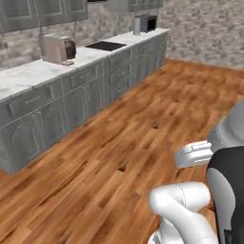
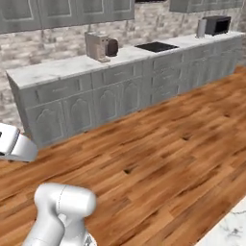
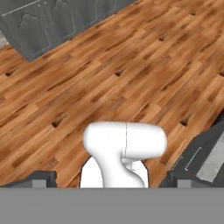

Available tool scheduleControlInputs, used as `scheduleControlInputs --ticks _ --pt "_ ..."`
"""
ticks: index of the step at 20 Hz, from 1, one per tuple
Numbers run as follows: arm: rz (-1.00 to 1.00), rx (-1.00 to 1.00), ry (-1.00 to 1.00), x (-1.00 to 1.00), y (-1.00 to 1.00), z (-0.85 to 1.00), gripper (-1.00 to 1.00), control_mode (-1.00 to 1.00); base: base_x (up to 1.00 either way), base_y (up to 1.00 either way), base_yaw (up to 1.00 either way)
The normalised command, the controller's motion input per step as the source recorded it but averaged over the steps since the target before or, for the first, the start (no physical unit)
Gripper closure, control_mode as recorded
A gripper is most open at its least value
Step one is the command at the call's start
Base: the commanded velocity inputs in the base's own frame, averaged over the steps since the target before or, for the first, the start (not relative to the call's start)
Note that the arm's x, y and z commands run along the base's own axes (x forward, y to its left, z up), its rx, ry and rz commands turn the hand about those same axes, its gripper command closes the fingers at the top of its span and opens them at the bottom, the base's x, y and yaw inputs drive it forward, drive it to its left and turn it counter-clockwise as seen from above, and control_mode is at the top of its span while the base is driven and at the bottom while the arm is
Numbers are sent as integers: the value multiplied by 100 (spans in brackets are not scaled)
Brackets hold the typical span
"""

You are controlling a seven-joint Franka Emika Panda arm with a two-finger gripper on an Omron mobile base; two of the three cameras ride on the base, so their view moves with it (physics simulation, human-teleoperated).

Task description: Pick the milk, beer from the counter and place them in the open cabinet.

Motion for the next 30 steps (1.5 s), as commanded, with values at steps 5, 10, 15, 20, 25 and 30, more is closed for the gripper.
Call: scheduleControlInputs --ticks 5,10,15,20,25,30 --pt "0 0 0 0 0 0 -100 100 -1 -25 -64" --pt "0 0 0 0 0 0 -100 100 -3 -26 -64" --pt "0 0 0 0 0 0 -100 100 -8 -38 -64" --pt "0 0 0 0 0 0 -100 100 -21 -40 -63" --pt "0 0 0 0 0 0 -100 100 -19 -55 -55" --pt "0 0 0 0 0 0 -100 100 -35 -43 -28"
